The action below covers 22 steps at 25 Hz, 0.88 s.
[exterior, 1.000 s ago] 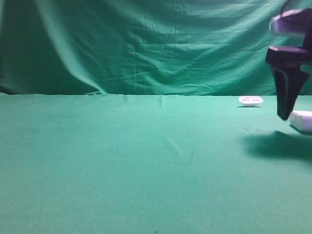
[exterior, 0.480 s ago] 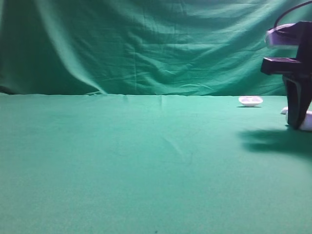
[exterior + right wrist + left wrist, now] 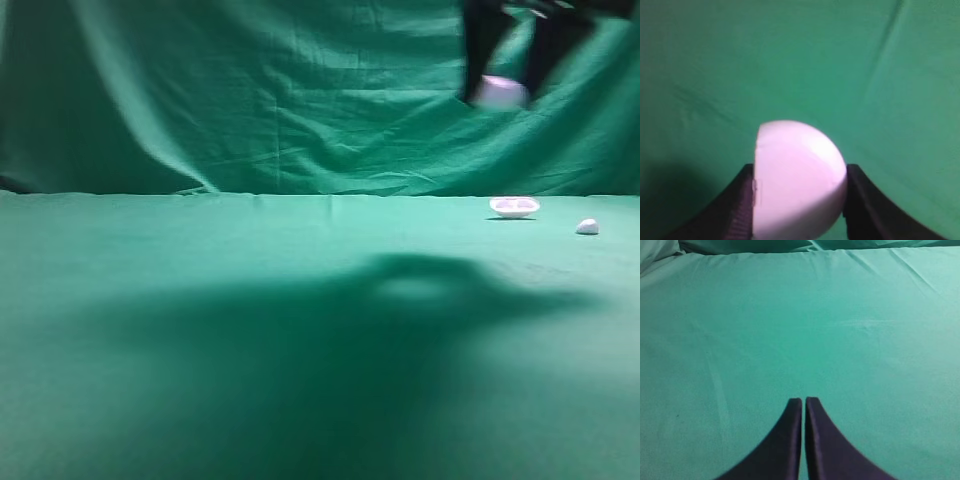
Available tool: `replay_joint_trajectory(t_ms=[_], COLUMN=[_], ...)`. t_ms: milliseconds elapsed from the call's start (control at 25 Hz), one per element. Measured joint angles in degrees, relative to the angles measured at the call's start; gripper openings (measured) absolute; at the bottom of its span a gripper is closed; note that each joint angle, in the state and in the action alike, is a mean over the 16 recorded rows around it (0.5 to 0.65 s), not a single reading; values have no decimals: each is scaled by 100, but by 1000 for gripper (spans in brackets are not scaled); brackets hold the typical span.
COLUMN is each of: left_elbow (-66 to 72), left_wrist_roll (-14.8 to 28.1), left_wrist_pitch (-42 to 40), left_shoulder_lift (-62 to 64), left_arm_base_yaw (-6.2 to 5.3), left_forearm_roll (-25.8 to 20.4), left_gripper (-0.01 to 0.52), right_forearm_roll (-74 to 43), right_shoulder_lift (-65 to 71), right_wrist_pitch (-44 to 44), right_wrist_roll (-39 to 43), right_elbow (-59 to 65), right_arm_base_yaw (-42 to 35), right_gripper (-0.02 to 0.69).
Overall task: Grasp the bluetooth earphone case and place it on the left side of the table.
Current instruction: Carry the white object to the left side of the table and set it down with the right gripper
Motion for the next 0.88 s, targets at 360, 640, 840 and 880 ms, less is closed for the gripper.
replay_joint_trajectory(t_ms=[360,640,840,880], left_elbow=[0,0,0,0], left_wrist_roll=[0,0,0,0], left_wrist_pitch=[0,0,0,0], left_shoulder_lift=[0,0,0,0], left_arm_base_yaw=[0,0,0,0], left_forearm_roll=[0,0,0,0], left_gripper=[0,0,0,0], right_forearm_roll=[110,181,201,202], right_shoulder_lift=[1596,2197,2332,2341], right_wrist_pitch=[-284,-787,-1041,-1068], right_wrist_roll=[-109,-202,-278,-293], right_elbow=[-1452,-1753,-1770,-1771], right_arm_base_yaw=[1101,1482,1583,1592], right_gripper=[321,325,395,416])
